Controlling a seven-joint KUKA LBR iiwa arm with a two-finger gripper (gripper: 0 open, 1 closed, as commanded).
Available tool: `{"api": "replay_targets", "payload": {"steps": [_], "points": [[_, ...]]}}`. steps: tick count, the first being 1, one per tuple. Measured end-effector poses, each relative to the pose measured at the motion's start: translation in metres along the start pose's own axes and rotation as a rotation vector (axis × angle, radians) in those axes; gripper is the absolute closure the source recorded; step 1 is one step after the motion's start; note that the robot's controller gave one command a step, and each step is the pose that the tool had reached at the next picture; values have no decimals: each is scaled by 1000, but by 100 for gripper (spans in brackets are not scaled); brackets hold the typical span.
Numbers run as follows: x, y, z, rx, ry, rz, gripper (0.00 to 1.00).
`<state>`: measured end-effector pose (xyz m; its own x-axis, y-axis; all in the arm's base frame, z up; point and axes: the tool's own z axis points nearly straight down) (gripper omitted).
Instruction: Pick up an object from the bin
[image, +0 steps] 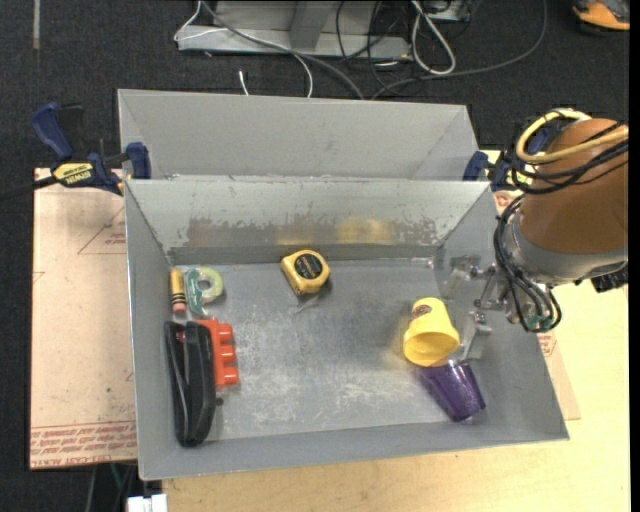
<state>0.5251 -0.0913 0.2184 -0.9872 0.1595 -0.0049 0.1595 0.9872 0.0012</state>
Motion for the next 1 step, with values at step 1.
{"api": "replay_targets", "payload": {"steps": [1], "points": [[10,19,12,0,3,33,0]]}}
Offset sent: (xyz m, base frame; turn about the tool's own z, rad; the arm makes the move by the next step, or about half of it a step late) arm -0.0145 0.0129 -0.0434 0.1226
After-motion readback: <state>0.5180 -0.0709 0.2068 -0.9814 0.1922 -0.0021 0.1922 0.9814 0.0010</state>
